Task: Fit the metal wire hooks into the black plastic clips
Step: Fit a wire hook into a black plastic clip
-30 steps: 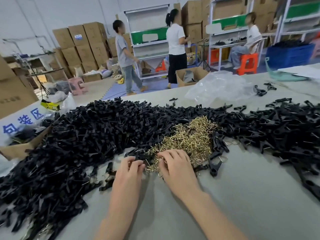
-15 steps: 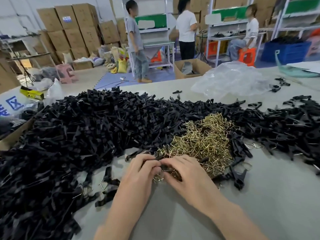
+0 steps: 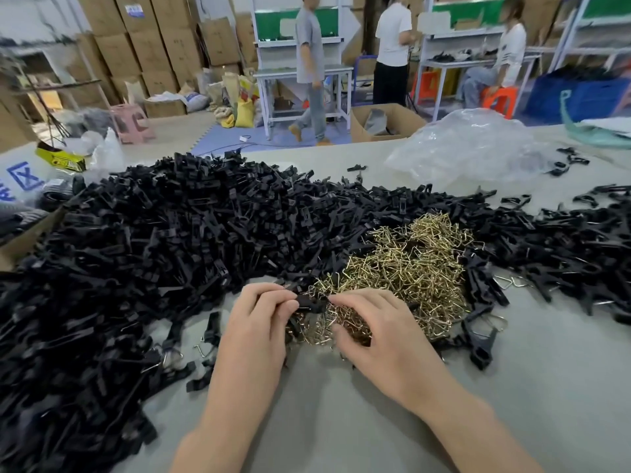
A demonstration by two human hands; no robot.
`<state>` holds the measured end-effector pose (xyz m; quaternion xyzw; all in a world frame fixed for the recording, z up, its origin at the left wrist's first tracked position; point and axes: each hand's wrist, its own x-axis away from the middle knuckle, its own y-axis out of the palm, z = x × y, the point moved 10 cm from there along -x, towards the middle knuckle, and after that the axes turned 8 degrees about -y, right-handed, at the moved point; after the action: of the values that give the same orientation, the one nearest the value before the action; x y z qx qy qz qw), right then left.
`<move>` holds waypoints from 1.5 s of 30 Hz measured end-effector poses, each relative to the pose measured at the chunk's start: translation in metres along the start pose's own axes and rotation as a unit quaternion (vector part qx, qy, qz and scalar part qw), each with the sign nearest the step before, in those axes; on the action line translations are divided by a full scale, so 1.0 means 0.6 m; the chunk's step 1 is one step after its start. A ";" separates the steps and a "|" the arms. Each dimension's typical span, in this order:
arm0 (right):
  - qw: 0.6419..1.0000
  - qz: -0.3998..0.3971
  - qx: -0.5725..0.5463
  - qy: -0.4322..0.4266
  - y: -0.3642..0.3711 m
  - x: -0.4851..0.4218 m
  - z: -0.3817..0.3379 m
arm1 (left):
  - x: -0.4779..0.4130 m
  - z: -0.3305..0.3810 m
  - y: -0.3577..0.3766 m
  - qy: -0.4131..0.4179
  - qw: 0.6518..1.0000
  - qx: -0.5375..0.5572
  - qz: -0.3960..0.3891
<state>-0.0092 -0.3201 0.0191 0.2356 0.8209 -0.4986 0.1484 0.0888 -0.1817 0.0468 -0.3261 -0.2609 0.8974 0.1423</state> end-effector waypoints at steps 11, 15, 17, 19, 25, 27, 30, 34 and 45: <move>0.914 0.097 -0.378 0.108 -0.006 -0.003 0.013 | 0.021 0.042 0.018 0.015 0.997 0.079 0.018; 0.898 0.127 -0.399 0.133 -0.011 0.002 0.017 | 0.027 0.053 0.023 0.043 0.996 0.072 0.018; 0.886 0.148 -0.412 0.149 -0.016 0.004 0.026 | 0.027 0.056 0.024 0.045 0.996 0.080 0.015; 0.870 0.156 -0.438 0.166 -0.017 0.003 0.035 | 0.026 0.056 0.024 0.035 0.995 0.089 0.008; 0.866 0.147 -0.448 0.168 -0.015 0.004 0.039 | 0.024 0.031 0.024 -0.027 0.993 0.118 -0.015; 0.871 0.143 -0.440 0.166 -0.017 0.003 0.042 | 0.024 0.027 0.028 -0.030 0.991 0.127 -0.027; 0.872 0.103 -0.451 0.158 -0.009 -0.001 0.034 | 0.024 0.027 0.038 -0.043 0.986 0.148 -0.059; 0.882 0.058 -0.446 0.140 0.004 -0.004 0.019 | 0.025 0.022 0.046 -0.093 0.971 0.206 -0.075; 0.864 0.063 -0.475 0.155 0.005 -0.004 0.022 | 0.021 0.013 0.057 -0.158 0.946 0.262 -0.106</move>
<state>-0.0056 -0.3313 0.0118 0.2621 0.9541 0.0049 0.1446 0.0713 -0.2074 0.0266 -0.1020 -0.0685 0.9537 0.2745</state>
